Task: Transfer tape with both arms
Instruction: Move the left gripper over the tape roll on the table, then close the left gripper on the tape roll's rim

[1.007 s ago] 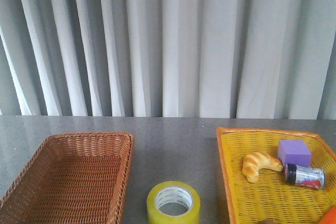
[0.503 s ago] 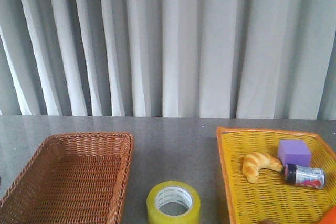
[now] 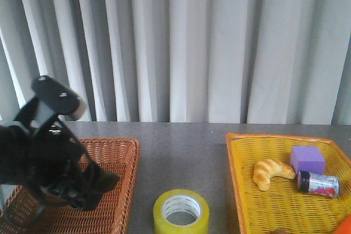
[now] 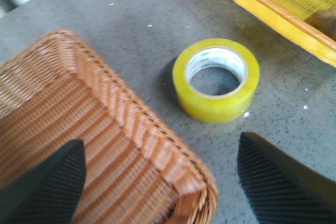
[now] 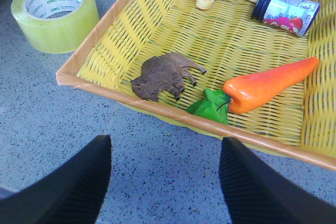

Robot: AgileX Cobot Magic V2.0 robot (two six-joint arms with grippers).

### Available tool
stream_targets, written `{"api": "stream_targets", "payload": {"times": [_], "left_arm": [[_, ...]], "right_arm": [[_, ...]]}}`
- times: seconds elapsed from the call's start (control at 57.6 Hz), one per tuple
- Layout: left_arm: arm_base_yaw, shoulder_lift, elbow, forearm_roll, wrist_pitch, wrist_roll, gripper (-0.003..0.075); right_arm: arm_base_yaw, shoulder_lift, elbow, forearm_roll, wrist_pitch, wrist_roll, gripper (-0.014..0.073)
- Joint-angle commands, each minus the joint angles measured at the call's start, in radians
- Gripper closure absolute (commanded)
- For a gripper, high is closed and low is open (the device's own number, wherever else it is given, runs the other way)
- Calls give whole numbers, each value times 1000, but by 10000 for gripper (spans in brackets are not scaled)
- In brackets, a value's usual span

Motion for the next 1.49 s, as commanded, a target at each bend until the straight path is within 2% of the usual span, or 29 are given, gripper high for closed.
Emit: {"api": "stream_targets", "payload": {"times": [0.0,0.33,0.677,0.851,1.146,1.267,1.476], "left_arm": [[-37,84,-99,-22,-33,13,144],[-102,412,-379,-14,70,39,148],[-101,684,-648,36,135,36,235],[-100,775,-720,40,208,36,255],[-99,834,-727,42,203,12,279],[-98,834,-727,49,203,9,337],[-98,833,-727,49,222,9,502]], "right_arm": [[-5,3,-27,-2,-57,-9,137],[-5,3,-27,-2,-57,-9,137],[-5,3,-27,-2,-57,-9,137],[-5,3,-27,-2,-57,-9,137],[-5,3,-27,-2,-57,-9,137],[-5,3,-27,-2,-57,-9,137],[-5,3,-27,-2,-57,-9,137]]}}
